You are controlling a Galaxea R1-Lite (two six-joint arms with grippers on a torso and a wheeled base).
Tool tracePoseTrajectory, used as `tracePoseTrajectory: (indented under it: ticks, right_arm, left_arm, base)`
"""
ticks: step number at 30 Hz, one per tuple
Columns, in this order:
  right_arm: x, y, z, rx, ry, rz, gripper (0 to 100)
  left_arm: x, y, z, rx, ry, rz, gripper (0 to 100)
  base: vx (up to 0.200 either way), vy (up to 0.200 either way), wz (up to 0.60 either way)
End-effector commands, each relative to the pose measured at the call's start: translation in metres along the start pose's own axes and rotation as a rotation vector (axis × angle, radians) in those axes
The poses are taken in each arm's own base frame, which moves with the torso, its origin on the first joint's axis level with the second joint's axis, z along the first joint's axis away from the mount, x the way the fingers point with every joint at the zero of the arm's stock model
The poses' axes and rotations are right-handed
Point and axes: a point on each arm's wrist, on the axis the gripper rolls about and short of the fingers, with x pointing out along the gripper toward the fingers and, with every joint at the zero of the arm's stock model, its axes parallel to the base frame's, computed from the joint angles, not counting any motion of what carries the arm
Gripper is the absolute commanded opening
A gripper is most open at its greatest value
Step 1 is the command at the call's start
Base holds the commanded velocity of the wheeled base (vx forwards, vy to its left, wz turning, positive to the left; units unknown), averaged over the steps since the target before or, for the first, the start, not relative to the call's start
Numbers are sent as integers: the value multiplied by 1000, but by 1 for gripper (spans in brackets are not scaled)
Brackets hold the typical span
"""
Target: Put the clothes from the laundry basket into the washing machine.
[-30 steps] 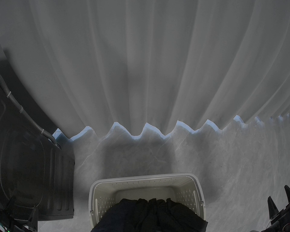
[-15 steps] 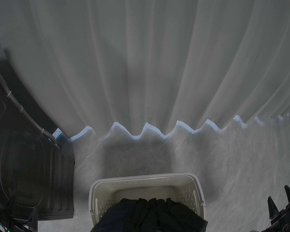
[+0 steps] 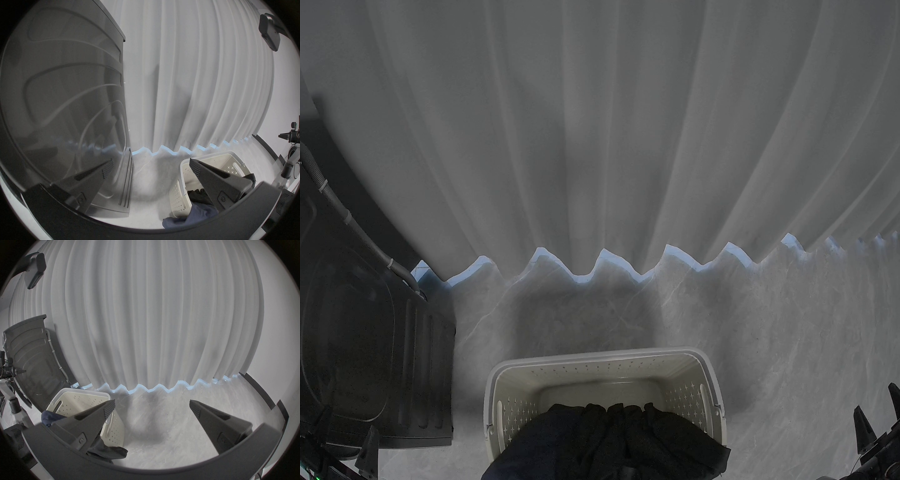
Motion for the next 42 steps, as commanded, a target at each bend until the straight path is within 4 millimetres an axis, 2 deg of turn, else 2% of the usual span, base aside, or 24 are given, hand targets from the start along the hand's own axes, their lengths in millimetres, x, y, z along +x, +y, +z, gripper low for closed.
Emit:
tracePoseTrajectory:
  ticks: [1, 38, 42]
  right_arm:
    - [0, 0, -5, 0, 0, 1, 100]
    - [0, 0, -4, 3, -2, 1, 100]
    - [0, 0, -5, 3, 0, 1, 100]
  left_arm:
    - [0, 0, -5, 0, 4, 0, 100]
    - [0, 0, -5, -3, 4, 2, 100]
    - [0, 0, -5, -3, 4, 3, 100]
  base:
    - [-200, 0, 0]
    - [-200, 0, 0]
    - [0, 0, 0]
